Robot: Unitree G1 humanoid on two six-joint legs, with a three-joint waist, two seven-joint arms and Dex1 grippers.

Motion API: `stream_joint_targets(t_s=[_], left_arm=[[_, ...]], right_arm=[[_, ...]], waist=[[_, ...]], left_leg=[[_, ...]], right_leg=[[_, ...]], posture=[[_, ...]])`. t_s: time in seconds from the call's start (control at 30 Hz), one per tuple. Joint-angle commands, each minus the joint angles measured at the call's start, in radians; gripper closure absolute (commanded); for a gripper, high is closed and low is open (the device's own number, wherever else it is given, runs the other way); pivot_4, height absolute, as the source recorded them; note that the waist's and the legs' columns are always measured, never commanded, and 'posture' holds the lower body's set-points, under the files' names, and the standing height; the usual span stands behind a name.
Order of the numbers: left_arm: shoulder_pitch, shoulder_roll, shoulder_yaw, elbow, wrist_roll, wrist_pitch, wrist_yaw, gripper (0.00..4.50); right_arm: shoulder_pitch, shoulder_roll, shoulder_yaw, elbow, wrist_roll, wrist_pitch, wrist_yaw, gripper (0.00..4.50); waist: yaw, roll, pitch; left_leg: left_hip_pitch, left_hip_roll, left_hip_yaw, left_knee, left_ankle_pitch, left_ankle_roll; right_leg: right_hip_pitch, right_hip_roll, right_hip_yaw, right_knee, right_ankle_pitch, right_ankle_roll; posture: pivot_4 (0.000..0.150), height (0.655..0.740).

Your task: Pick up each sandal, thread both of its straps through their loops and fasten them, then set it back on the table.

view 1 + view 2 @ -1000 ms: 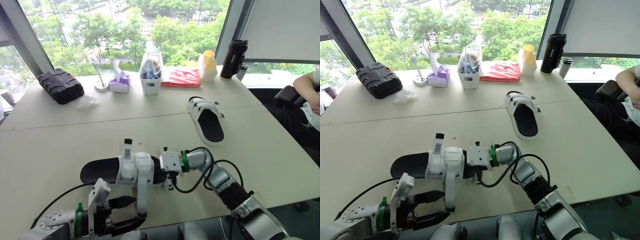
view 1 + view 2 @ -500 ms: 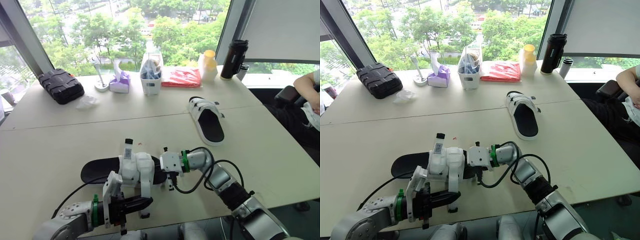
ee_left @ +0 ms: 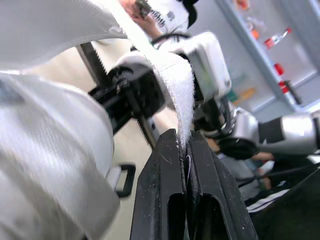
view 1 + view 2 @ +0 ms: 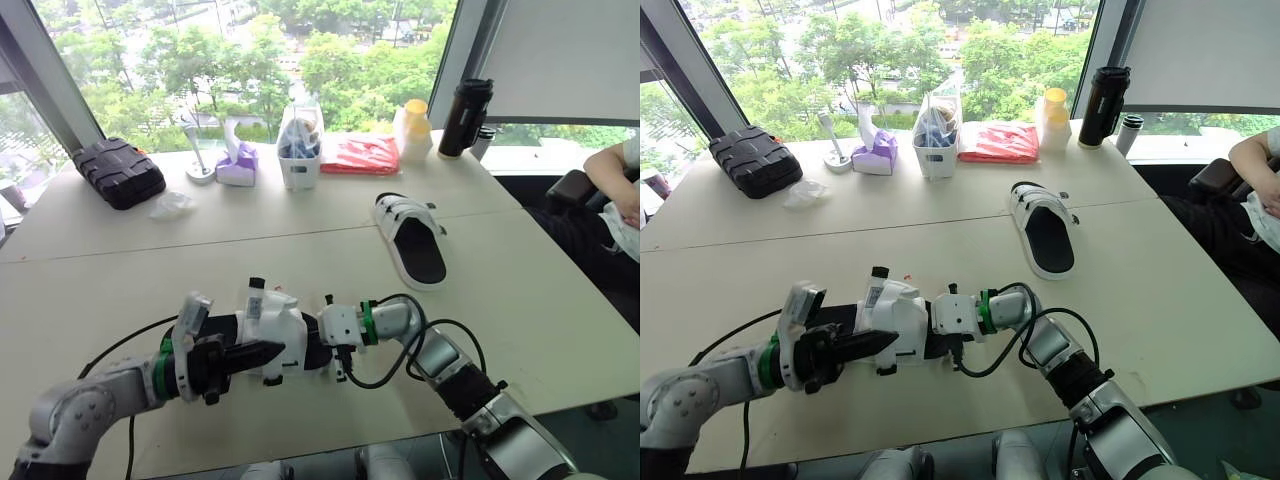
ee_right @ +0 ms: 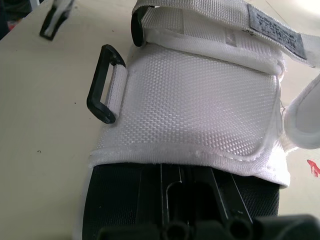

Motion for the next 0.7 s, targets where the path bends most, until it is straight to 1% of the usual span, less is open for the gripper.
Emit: stream_joint_targets(t_s=[0.03, 0.13, 0.3, 0.47, 0.7], left_arm=[[-0.069, 0.007, -0.002, 0.052, -0.003, 0.02, -0.014, 4.46], [-0.113, -0.001, -0.021, 0.097, 0.009, 0.035, -0.028, 4.46], [-0.163, -0.019, -0.077, 0.15, 0.067, 0.03, -0.061, 4.46], [-0.168, -0.029, -0.097, 0.151, 0.089, 0.034, -0.08, 4.46], [-0.154, -0.057, -0.118, 0.108, 0.124, 0.019, -0.07, 4.46]], right_arm=[[0.016, -0.001, 0.045, 0.043, -0.041, 0.01, 0.016, 4.5], [0.013, 0.002, 0.045, 0.048, -0.041, 0.01, 0.014, 4.5], [0.017, 0.0, 0.043, 0.042, -0.042, 0.011, 0.01, 4.5], [0.017, -0.001, 0.042, 0.042, -0.043, 0.012, 0.007, 4.5], [0.016, 0.004, 0.042, 0.042, -0.043, 0.014, 0.004, 4.5]], waist=[[-0.001, 0.0, 0.0], [-0.003, 0.0, 0.0], [-0.002, 0.0, 0.0], [-0.001, 0.0, 0.0], [-0.001, 0.0, 0.0]], left_leg=[[0.0, 0.0, 0.0, 0.0, 0.0, 0.0], [0.0, 0.0, 0.0, 0.0, 0.0, 0.0], [0.0, 0.0, 0.001, -0.001, 0.0, -0.001], [0.0, 0.0, 0.0, -0.001, 0.0, -0.001], [0.0, 0.0, 0.0, -0.001, 0.0, -0.001]], right_leg=[[0.0, 0.0, 0.0, 0.0, 0.0, 0.0], [0.0, 0.001, 0.0, 0.0, 0.0, 0.0], [0.0, 0.001, 0.0, 0.0, 0.0, 0.0], [-0.001, 0.001, 0.0, 0.0, 0.0, 0.0], [-0.001, 0.001, 0.0, 0.0, 0.0, 0.0]], posture=[[0.15, 0.74], [0.15, 0.74], [0.15, 0.74], [0.15, 0.74], [0.15, 0.74]])
